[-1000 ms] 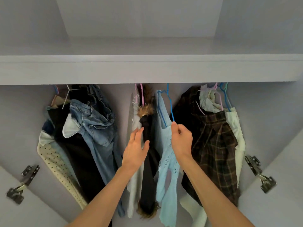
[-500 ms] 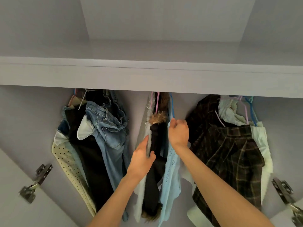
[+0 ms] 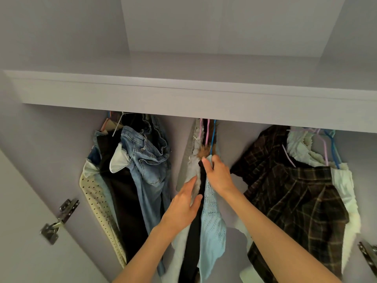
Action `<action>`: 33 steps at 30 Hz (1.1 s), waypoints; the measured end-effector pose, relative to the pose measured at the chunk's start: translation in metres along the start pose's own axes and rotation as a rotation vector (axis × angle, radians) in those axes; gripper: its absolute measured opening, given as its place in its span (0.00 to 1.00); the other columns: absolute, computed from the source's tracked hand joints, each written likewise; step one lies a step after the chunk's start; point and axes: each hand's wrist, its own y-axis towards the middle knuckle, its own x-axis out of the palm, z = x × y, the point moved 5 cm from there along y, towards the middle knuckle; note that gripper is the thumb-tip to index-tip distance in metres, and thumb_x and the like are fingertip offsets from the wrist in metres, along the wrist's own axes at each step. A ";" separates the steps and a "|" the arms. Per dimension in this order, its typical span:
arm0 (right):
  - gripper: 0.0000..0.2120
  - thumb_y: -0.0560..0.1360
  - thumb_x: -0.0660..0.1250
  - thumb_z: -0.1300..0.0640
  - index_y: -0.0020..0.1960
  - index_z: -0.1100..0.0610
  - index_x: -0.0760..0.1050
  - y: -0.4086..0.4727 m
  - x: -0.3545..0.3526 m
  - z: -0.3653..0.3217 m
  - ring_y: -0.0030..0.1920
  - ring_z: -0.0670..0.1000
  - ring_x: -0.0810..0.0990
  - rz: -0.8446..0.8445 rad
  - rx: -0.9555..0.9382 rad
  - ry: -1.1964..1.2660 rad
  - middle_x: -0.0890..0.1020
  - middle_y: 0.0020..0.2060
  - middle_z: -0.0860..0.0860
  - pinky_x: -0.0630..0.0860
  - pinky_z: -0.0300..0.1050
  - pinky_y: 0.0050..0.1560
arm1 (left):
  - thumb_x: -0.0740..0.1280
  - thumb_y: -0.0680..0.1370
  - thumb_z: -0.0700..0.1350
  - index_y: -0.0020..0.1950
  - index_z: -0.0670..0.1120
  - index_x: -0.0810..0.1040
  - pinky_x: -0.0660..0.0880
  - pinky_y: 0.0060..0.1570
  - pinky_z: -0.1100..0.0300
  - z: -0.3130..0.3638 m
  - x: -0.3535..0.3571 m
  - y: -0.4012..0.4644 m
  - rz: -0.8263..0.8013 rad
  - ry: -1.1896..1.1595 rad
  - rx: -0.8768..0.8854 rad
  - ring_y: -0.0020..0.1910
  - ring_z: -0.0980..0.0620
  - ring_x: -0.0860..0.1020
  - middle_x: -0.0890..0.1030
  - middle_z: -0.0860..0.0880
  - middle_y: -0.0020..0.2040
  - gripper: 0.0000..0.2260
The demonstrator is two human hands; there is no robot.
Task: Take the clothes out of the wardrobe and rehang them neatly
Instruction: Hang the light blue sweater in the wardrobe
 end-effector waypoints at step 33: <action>0.33 0.76 0.53 0.40 0.76 0.55 0.53 -0.377 0.202 -0.085 0.75 0.57 0.55 -0.816 -1.378 -0.407 0.57 0.74 0.56 0.40 0.54 0.73 | 0.49 0.76 0.61 0.72 0.51 0.66 0.60 0.68 0.45 0.009 -0.075 -0.525 0.635 0.670 -1.215 0.73 0.46 0.53 0.65 0.44 0.72 0.28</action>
